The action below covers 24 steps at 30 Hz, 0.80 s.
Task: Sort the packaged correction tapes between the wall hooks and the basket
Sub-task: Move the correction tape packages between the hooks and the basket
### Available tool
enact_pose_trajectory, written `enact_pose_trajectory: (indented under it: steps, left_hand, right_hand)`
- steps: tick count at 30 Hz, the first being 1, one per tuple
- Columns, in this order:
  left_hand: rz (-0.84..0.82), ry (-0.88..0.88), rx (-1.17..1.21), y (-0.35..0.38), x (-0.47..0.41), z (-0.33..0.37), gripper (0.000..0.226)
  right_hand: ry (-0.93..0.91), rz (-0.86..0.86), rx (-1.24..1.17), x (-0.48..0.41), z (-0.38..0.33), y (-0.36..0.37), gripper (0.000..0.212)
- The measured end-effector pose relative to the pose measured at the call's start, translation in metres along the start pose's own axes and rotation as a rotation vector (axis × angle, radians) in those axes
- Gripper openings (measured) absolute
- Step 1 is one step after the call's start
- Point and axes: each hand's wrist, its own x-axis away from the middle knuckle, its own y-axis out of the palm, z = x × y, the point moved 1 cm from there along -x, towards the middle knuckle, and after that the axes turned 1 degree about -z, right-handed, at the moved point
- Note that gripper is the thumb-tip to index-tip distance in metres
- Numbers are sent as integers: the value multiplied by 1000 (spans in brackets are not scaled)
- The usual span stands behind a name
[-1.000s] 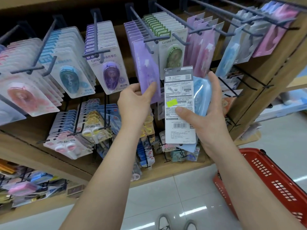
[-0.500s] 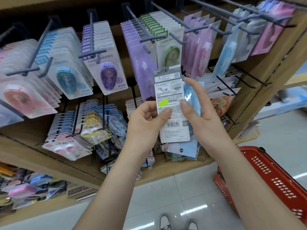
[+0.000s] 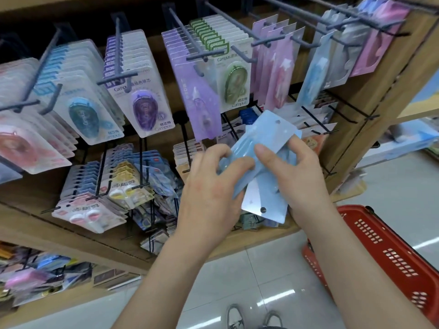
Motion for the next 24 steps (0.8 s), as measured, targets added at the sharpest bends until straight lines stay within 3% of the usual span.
enact_pose_trajectory:
  steps: [2,5,7,10,14,16,19,24]
  left_hand:
    - [-169,16,60,-5,3,-2,52]
    - [-427,-104,401,-21,2,-3,64]
    - [-339,-219,630,-29,-5,-4,55]
    - [-106,-363,698,-28,-22,-9,35]
    - [-129,-433,948,-21,-42,0,23]
    - [-112,-444,966,-19,-48,6,7]
    - [-17,-427,969,-15,-55,12,12]
    - [168,-509,1169,-10,-73,20,14]
  right_hand:
    - [31,51,-8,-2,4,-5,8]
    - [37,27,3,-3,6,-14,8]
    - [-2,-13,47,-4,6,-18,6]
    - [-70,-163,140,-5,1,-18,6]
    - [-184,-358,356,-8,1,-13,7]
    - [-169,-374,420,-11,4,-12,8]
    - [-130,-347,334,-11,5,-16,7]
    - [-45,-317,415,-4,9,-34,33]
